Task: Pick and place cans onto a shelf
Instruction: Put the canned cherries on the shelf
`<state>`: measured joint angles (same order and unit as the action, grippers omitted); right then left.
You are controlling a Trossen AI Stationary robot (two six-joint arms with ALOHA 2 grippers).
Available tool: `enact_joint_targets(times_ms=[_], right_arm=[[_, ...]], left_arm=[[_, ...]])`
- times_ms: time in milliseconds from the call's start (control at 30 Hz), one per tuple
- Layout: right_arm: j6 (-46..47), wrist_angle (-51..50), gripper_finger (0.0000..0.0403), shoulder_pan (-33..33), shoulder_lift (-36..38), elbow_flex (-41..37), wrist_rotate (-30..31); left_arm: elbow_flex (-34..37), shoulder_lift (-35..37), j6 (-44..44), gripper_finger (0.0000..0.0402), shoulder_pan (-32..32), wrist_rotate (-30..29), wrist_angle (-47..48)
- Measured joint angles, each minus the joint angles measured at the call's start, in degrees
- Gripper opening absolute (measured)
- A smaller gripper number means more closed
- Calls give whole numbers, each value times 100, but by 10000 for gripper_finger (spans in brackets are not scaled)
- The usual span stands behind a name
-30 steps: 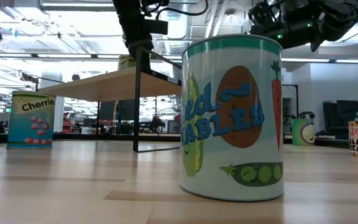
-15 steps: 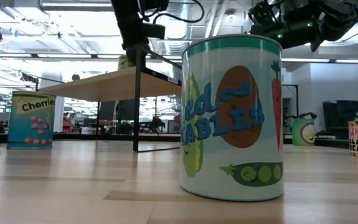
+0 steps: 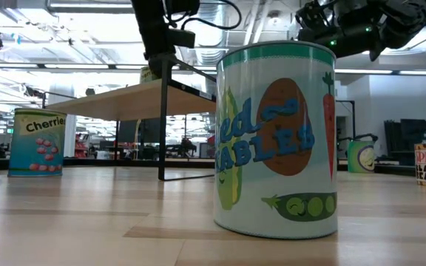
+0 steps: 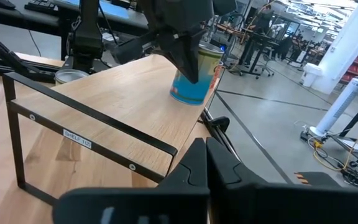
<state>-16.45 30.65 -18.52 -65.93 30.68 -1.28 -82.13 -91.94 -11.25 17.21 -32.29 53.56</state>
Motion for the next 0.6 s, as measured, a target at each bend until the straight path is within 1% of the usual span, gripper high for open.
enact_joint_targets(times_ms=[600], right_arm=[[1, -17, 4, 0, 0, 0, -3]], left_arm=[[0, 2, 190, 0, 118, -11, 160]])
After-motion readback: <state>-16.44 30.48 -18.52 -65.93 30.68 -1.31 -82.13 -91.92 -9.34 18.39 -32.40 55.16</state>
